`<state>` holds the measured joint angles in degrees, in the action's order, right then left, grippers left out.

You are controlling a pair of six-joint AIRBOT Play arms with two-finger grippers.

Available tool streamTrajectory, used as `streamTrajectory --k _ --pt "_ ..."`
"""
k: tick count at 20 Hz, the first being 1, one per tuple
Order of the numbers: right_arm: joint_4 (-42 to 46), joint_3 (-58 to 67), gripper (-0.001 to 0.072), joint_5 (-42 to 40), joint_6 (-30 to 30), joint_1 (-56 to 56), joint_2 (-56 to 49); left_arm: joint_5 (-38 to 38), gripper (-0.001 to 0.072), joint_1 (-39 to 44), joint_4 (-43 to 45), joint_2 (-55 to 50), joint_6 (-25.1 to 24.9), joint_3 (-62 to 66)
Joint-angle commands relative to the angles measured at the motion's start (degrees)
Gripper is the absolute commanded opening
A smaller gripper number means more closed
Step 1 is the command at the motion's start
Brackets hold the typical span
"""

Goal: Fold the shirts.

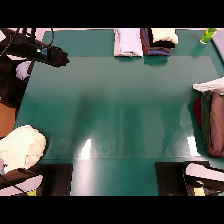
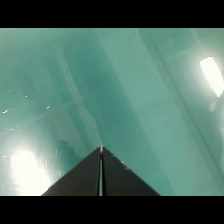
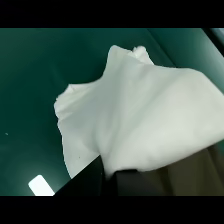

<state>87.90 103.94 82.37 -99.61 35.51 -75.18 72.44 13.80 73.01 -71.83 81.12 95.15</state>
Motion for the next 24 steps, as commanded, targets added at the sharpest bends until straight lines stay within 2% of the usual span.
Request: streamTrajectory --k 1,3,10,17,24 --pt "-3.5 0.1 0.0021 -0.8 0.0 3.0 4.2 0.0 0.0021 0.0 -0.2 0.0 -0.1 0.0" --pt "-7.3 0.1 0.0021 -0.4 0.1 5.4 6.4 0.0 0.0021 0.0 -0.2 0.0 -0.1 0.0" --pt "-4.5 -2.2 0.0020 7.1 3.3 11.4 12.8 0.2 0.0022 0.0 -0.2 0.0 -0.2 0.0" --pt "10.5 -26.4 0.0020 7.1 6.0 15.0 22.3 1.0 0.0022 0.0 -0.2 0.0 -0.2 0.0" --pt "17.3 -43.4 0.0021 2.7 6.7 17.3 24.3 1.7 0.0021 0.0 -0.2 0.0 -0.2 0.0"
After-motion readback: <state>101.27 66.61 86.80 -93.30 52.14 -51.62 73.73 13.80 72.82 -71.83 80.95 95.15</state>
